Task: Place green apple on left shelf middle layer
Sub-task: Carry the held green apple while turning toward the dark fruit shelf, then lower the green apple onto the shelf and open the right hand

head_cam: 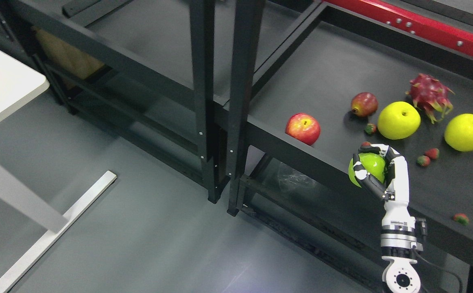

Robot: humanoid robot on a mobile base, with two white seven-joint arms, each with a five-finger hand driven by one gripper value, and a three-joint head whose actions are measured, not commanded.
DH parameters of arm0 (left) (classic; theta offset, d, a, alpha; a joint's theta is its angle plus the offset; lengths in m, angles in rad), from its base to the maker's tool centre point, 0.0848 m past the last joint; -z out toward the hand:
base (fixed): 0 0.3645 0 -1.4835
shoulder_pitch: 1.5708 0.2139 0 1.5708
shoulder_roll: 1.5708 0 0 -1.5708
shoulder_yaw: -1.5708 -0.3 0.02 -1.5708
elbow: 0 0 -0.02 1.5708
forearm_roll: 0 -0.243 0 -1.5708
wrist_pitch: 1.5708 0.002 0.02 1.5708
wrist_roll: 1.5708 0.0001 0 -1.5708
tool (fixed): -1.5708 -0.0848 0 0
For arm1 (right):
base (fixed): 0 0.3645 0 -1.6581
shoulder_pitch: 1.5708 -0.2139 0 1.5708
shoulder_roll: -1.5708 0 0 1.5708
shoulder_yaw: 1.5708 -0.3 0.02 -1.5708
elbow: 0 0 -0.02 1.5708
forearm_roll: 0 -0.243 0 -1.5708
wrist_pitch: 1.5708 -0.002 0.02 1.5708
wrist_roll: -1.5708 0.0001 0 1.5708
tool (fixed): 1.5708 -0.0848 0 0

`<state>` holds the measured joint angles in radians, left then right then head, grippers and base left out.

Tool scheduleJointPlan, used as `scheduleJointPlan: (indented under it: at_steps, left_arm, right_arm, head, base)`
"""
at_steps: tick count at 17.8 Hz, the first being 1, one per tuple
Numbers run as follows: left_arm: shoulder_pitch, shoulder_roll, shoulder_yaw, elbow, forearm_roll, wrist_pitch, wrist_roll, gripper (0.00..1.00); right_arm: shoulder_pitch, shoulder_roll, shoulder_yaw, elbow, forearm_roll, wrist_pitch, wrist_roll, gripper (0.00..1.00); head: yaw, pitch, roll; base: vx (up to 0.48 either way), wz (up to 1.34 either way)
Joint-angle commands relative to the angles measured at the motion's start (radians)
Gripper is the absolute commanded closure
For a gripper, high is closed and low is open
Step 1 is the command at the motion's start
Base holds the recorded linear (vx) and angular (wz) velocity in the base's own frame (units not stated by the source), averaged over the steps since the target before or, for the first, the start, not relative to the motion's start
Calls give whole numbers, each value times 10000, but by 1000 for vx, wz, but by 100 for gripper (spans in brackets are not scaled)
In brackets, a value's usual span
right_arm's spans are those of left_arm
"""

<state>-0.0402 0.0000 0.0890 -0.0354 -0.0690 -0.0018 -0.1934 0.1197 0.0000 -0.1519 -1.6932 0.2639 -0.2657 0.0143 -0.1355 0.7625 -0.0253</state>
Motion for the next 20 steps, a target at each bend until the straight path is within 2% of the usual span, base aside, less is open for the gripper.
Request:
scheduleJointPlan:
  at_steps: [1,12,20]
  left_arm:
    - [4,175,0,1,0,2,1,0]
    - [4,175,0,1,0,-13,1,0]
    - [-12,175,0,1,0,2,1,0]
  right_arm:
    - [-1,-175,-30,12,0,3,10,100]
    - [-1,-175,-30,43,0,3,10,100]
    - [-16,-175,-30,43,0,3,-5,100]
  head:
    - [0,0,0]
    - [0,-1,0]
    - [0,-3,0]
  base:
    - [78,-578]
    - [158,-607]
    - [189,-141]
